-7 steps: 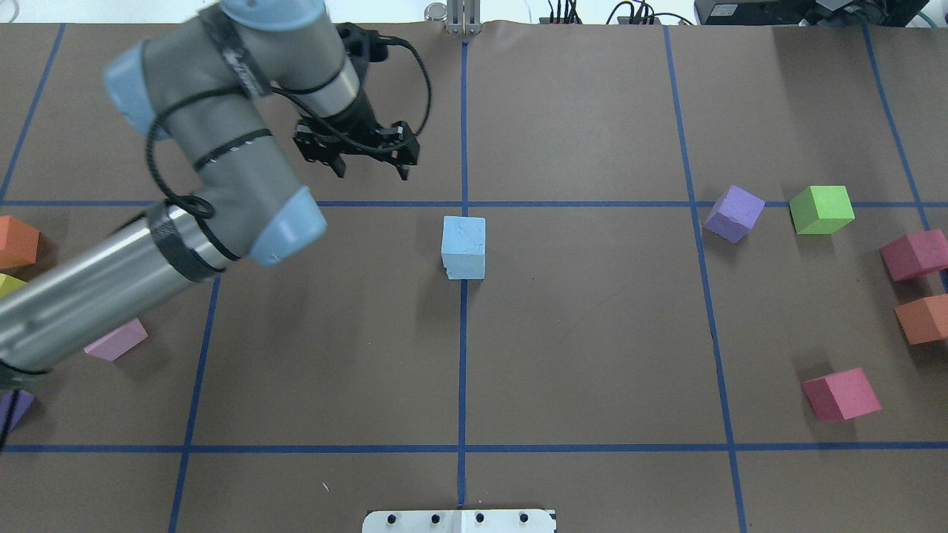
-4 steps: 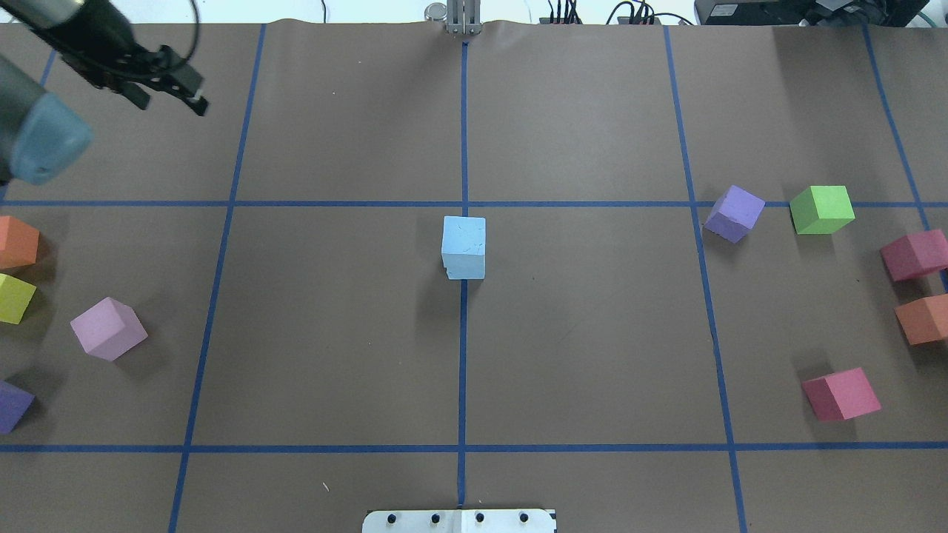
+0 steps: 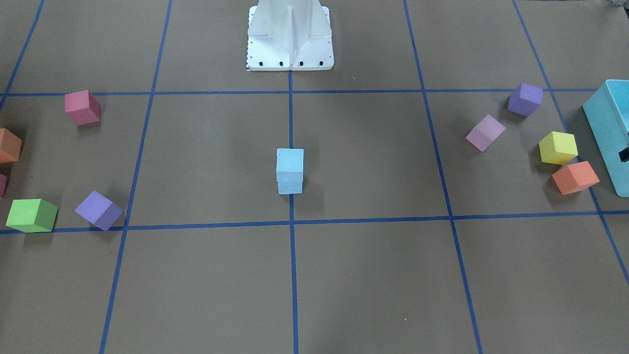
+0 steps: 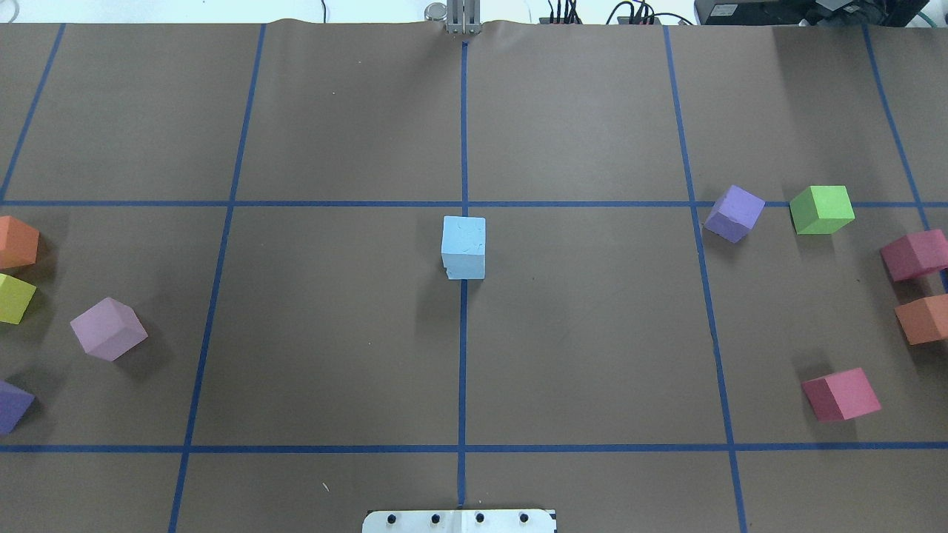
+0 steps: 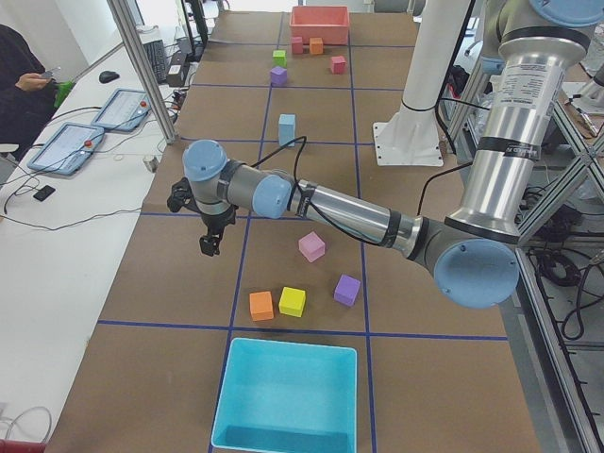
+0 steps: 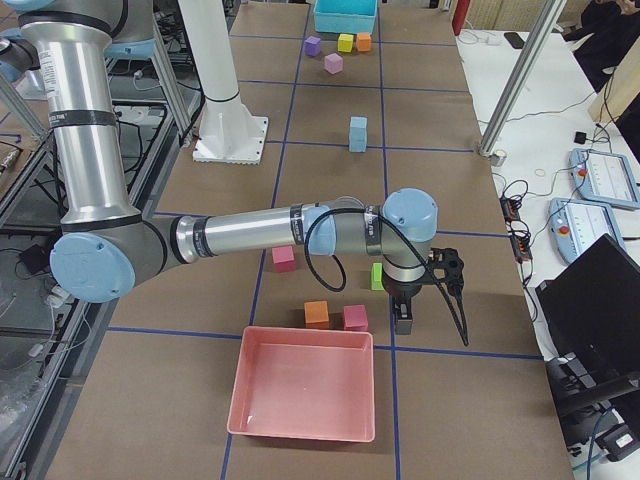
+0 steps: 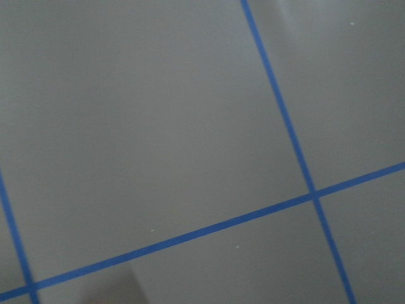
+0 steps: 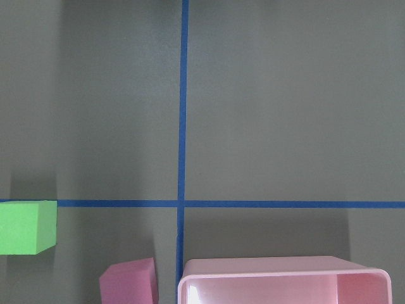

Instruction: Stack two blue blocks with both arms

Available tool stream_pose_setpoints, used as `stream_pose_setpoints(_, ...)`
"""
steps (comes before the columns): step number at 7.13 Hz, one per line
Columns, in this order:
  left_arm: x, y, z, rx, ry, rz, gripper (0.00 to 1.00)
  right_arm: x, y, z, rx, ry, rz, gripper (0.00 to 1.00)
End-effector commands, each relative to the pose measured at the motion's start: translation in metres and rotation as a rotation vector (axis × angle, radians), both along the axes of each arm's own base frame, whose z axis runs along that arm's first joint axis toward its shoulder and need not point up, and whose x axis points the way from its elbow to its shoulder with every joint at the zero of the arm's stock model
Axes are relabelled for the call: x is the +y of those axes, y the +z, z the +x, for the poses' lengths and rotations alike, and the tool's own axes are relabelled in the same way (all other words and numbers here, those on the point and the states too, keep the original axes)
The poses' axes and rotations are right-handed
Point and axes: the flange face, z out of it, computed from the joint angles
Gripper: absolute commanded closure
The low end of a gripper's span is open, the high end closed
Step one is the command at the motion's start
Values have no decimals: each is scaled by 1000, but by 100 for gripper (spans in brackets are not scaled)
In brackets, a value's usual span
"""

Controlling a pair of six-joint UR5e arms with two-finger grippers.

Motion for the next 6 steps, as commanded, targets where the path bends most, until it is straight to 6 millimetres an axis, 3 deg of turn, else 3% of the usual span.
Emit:
stream_pose_setpoints(1,5,41,-37,-17,4,-2,2,3,4,-1,5,-4,-1,0)
stream_pose_setpoints(3,13,51,-38,-17,2,-18,2,6,9,-1,1,-10,-1,0)
stream_pose_setpoints(6,13,50,-38,-17,2,-15,2,6,12,-5,31,-20,38,0)
